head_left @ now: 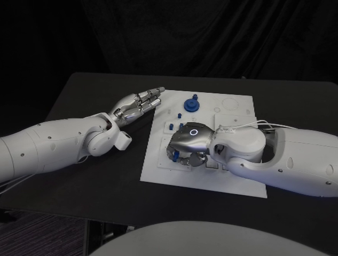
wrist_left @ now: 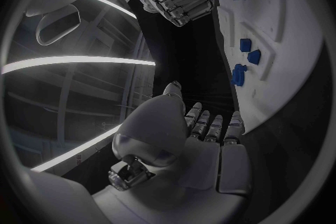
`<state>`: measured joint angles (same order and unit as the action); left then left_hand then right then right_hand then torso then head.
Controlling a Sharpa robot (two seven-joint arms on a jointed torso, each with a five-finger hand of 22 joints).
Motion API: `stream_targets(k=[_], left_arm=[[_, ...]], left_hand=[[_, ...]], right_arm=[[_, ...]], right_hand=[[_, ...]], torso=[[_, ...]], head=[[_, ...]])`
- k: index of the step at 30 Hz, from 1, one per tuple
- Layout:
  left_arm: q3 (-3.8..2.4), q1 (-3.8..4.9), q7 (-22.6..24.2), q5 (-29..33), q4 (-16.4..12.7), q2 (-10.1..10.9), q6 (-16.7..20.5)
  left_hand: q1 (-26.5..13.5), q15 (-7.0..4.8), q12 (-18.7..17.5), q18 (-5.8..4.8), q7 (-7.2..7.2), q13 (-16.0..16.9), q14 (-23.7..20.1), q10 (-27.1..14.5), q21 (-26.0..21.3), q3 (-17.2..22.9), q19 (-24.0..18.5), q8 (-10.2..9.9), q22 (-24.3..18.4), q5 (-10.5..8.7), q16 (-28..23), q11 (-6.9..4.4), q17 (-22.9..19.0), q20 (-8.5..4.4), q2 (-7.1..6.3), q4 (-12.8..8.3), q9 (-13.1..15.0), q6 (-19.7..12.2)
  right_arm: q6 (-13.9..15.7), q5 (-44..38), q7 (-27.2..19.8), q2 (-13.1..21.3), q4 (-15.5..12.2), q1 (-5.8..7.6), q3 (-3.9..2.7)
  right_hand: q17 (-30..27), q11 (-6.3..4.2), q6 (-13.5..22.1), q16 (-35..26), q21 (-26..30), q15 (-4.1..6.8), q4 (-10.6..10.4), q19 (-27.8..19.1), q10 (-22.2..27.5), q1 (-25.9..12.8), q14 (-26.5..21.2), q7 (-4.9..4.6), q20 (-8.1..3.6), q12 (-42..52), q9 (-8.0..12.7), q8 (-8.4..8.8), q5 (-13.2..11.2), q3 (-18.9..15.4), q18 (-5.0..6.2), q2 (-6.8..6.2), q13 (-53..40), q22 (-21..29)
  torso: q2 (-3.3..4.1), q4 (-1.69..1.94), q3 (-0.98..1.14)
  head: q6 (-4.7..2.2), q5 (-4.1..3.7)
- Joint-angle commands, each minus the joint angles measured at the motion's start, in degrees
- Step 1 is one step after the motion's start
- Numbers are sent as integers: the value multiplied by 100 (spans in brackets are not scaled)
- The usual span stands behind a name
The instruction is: Assemble the parts on the task board
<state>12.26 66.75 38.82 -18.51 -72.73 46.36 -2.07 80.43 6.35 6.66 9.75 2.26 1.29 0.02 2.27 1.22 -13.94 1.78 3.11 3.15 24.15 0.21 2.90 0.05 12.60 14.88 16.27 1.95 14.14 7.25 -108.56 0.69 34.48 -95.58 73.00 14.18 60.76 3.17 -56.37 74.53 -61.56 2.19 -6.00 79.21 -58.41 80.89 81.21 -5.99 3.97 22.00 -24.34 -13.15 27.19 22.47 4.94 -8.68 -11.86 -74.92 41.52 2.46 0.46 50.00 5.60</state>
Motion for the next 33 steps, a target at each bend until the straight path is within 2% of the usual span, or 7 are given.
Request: stream_targets(k=[1,9,11,16,20,24,33], left_arm=[[-4,-14,152,1,-8,-3,-91],[-4,-16,145,1,-10,2,-98],[-4,-16,143,1,-12,0,-102],[-4,-17,139,1,-17,6,-103],[-4,-18,135,1,-18,14,-103],[-4,-18,132,1,-18,16,-106],[-4,-20,121,1,-5,12,-119]], left_hand=[[48,6,34,44,-9,7,-2,19,28,43,19,27,-1,32,-21,43,-5,-3,-7,-5,6,34],[51,9,44,44,-9,9,-2,24,28,46,19,28,-2,35,-21,52,-5,-2,-5,-6,7,38],[55,11,49,44,-5,10,-2,27,28,49,20,28,-1,38,-21,58,-5,-1,-1,-6,7,41],[69,14,52,43,18,9,-2,31,29,58,22,32,-1,53,-21,57,-5,1,4,-14,9,57],[80,14,54,43,43,9,-2,32,30,65,23,36,-2,62,-21,50,-5,1,7,-18,11,71],[87,14,56,43,64,9,-2,33,30,69,23,40,-3,66,-21,43,-5,2,8,-21,13,86],[96,14,55,42,94,8,-2,33,31,75,24,50,-2,69,-21,33,-5,2,11,-23,18,122]], right_arm=[[-36,-46,145,17,1,-17,-3],[-75,-46,157,10,12,-19,-3],[-76,-46,155,4,13,-19,-3],[-94,-46,146,3,12,-21,-3],[-118,-46,136,9,8,-23,-3],[-95,-46,114,14,4,-25,-3],[13,-46,59,60,-7,-26,-3]], right_hand=[[-8,-3,-28,-28,34,7,24,-40,56,8,-50,2,-5,-27,0,12,-11,46,57,-7,-13,-779],[-80,25,18,-79,131,-9,24,-92,182,-41,-100,-8,6,-83,31,92,-13,55,72,-29,-26,-757],[-122,44,205,-108,191,-23,8,-125,294,-77,-132,3,18,-125,109,248,-7,87,81,-50,-32,-743],[-196,159,713,-153,312,-109,-92,-186,595,-248,-198,199,93,-258,423,751,-10,186,98,-182,-39,-718],[-228,175,761,-172,363,-123,-155,-206,652,-337,-220,196,111,-290,497,828,-14,165,106,-230,-39,-706],[-249,177,875,-185,406,-130,-217,-221,703,-412,-239,263,126,-311,597,929,-18,119,113,-268,-50,-698],[-241,163,934,-179,405,-129,-298,-211,699,-494,-237,301,132,-289,685,937,-16,38,112,-272,-84,-700]], torso=[[-3,-3,-1],[1,0,-2],[-2,0,0],[2,-3,0],[-1,-5,-3],[2,-3,-4],[-2,-3,-3]], head=[[0,12],[0,-2],[0,1],[0,10],[0,13],[0,7],[0,17]])
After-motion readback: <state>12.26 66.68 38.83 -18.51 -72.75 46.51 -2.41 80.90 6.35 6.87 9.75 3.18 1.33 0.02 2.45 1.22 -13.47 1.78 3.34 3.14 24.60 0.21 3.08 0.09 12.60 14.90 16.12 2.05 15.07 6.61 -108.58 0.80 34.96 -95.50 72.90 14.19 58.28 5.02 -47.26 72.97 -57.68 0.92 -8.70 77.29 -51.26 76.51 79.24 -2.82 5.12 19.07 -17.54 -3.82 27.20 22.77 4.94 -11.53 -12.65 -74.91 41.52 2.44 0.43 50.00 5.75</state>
